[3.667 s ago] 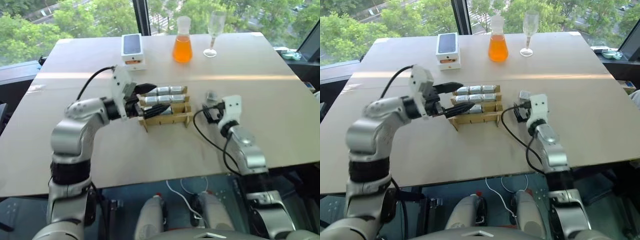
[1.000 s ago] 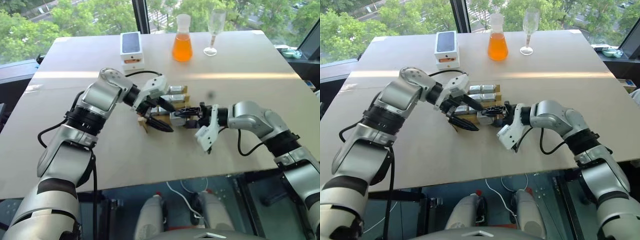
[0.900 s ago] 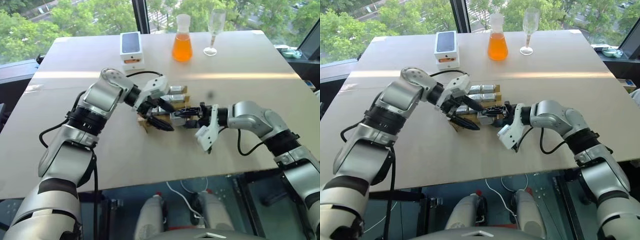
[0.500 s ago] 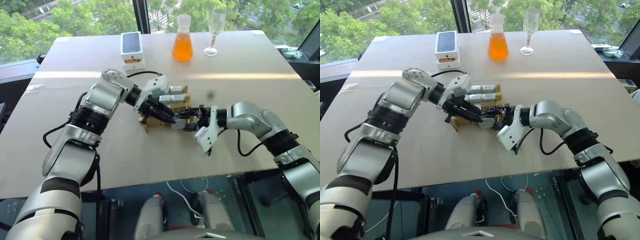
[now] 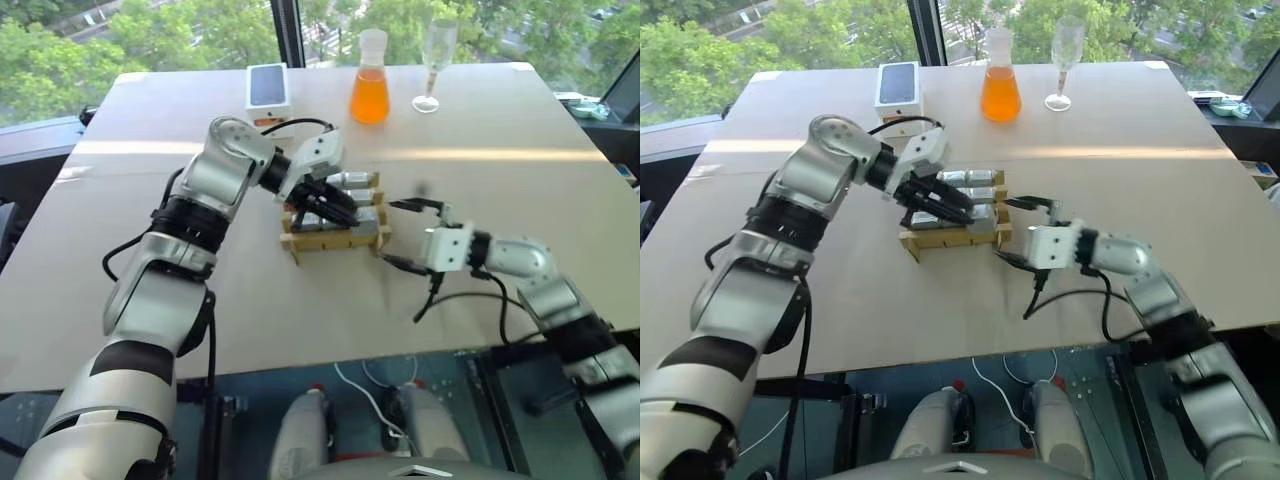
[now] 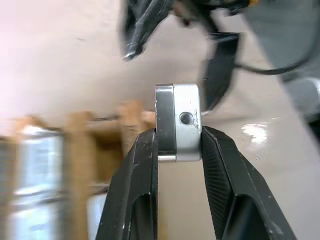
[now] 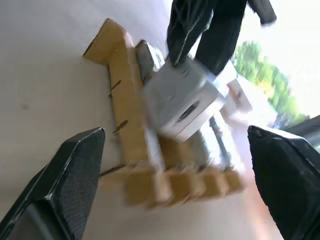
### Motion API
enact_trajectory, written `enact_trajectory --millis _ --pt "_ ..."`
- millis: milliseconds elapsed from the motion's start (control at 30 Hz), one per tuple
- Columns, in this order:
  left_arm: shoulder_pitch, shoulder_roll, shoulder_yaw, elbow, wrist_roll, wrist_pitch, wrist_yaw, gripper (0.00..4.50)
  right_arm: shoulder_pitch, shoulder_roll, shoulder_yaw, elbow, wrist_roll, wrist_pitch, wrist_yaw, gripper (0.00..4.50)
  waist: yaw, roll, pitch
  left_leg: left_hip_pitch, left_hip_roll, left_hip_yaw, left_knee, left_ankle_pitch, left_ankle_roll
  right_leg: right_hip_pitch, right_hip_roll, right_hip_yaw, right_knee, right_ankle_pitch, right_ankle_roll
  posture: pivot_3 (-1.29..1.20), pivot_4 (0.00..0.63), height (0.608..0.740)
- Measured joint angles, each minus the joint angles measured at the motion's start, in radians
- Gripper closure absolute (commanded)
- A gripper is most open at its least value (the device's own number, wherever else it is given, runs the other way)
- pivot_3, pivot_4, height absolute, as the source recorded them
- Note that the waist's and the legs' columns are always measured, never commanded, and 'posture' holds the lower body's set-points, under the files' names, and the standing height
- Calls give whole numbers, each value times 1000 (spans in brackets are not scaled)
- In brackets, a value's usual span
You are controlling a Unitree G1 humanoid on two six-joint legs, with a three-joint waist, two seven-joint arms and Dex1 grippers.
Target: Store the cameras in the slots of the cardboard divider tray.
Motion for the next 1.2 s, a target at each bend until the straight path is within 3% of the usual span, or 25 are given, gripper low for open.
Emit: enact_trajectory --millis 233,467,667,1200 --pt "-70 -71 12 251 84 -179 52 3832 333 51 -113 -289 327 368 -33 0 2 0 0 0 0 -1 0 0 0 0 2 -1 0 0 1 0 150 740" --pt "-108 -95 12 369 155 -273 63 3832 563 184 -183 -425 418 369 -89 0 7 -1 0 -1 -1 -3 1 0 1 0 2 -2 0 -2 4 0 150 740" --pt "-120 -104 17 416 188 -305 65 3832 586 250 -215 -438 403 316 -122 0 7 -1 0 -1 -1 -4 2 -1 1 0 3 -2 0 -2 4 0 150 740" --pt "-134 -118 27 447 231 -314 68 3832 630 218 -225 -437 327 241 -85 0 6 -1 -1 0 -1 -4 2 -1 1 1 4 -3 1 -2 4 0 150 740"
